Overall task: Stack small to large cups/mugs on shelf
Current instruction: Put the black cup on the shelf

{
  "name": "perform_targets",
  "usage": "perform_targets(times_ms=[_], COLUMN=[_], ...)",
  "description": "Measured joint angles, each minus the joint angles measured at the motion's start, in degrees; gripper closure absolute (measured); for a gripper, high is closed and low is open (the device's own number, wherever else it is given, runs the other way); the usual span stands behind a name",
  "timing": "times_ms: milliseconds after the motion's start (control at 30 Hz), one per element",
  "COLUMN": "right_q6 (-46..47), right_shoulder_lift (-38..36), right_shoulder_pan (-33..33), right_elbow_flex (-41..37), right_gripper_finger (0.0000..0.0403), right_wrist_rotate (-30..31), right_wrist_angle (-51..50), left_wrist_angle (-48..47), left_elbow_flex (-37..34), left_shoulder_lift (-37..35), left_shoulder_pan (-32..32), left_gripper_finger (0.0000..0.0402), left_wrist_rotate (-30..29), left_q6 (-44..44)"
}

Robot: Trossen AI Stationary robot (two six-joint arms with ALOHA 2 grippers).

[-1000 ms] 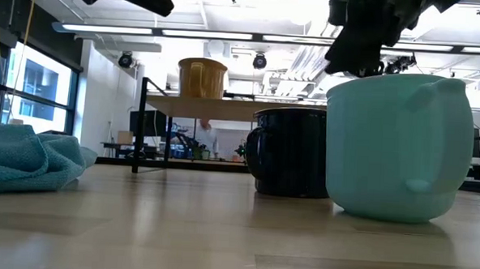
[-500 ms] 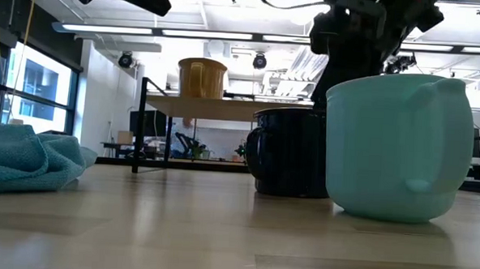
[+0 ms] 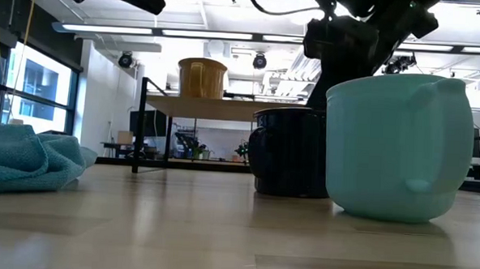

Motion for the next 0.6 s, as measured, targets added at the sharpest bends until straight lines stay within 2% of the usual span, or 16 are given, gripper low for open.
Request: perform_targets(times_ms=[267, 367, 600], right_q6=[-6.05, -8.52, -9.67], right_shoulder_lift=[0.00, 0.00, 0.00], right_shoulder_pan=[-1.16, -1.17, -1.17], right_elbow_flex=[0.00, 0.00, 0.00], right_gripper_finger=[0.0307, 0.0307, 0.0307], right_wrist_rotate=[-0.11, -1.91, -3.42], right_wrist_angle=[0.89, 2.21, 3.42], left_wrist_angle=[-0.77, -0.77, -0.85], left_elbow_flex=[0.00, 0.00, 0.00], left_shoulder_lift=[0.02, 0.02, 0.02], left_shoulder_pan=[-0.02, -0.02, -0.02], left_gripper_finger=[0.0364, 0.0364, 0.0364], left_wrist_rotate=[-0.11, -0.11, -0.10], left_q6=[-0.64, -0.64, -0.66])
